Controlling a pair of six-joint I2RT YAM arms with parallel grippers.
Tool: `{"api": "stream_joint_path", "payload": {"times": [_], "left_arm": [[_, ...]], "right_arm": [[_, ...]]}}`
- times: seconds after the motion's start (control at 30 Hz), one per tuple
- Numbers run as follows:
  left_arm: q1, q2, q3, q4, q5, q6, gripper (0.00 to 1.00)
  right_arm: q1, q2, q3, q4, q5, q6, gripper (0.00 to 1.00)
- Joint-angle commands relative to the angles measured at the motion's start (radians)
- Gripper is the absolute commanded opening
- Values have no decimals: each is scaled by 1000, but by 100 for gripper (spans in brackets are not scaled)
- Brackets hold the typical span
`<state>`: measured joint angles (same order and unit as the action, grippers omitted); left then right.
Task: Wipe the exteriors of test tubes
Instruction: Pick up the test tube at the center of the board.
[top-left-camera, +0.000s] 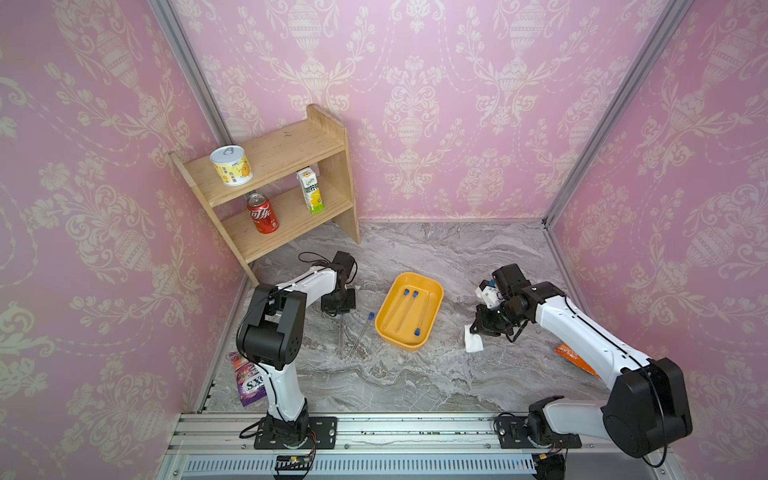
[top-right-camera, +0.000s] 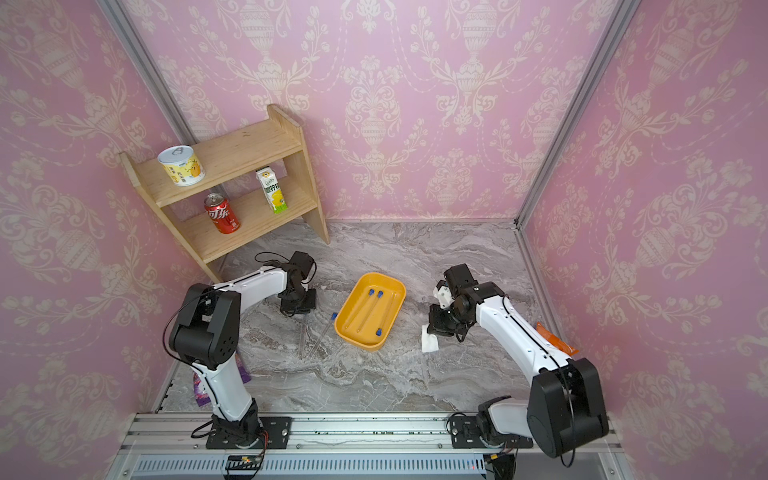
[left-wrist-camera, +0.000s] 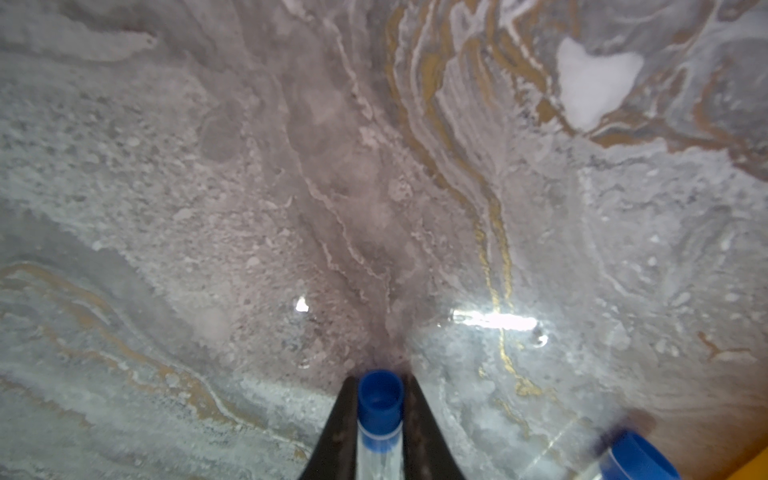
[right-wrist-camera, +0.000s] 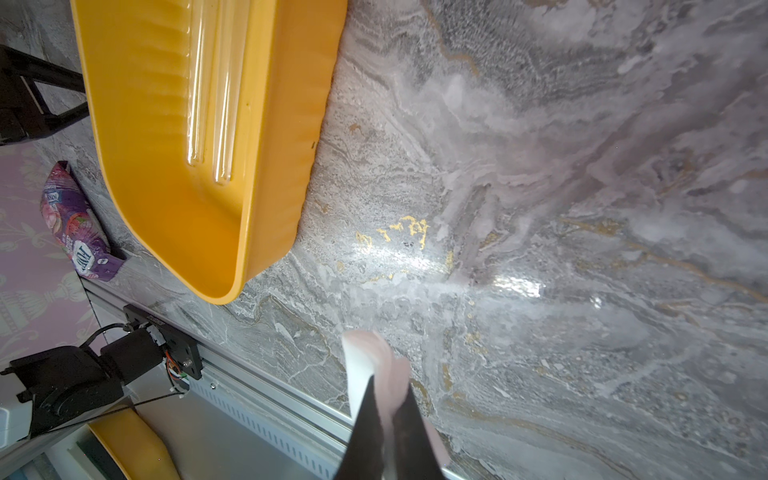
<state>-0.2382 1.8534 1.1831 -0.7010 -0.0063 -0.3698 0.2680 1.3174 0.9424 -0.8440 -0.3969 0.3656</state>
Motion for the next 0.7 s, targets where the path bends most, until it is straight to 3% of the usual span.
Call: {"api": "stream_joint_path", "payload": {"times": [0.0, 0.37, 0.67], "left_arm": [[7, -7, -6, -46, 10, 25, 16], [7, -52, 11, -66, 26, 23, 14], [-5, -212, 78, -123, 141, -11, 13]], "right_arm": [[-4, -7, -13, -1, -10, -14, 0], [-4, -10, -10, 12, -22, -6, 0], [22, -13, 30, 148, -167, 106, 0]]}}
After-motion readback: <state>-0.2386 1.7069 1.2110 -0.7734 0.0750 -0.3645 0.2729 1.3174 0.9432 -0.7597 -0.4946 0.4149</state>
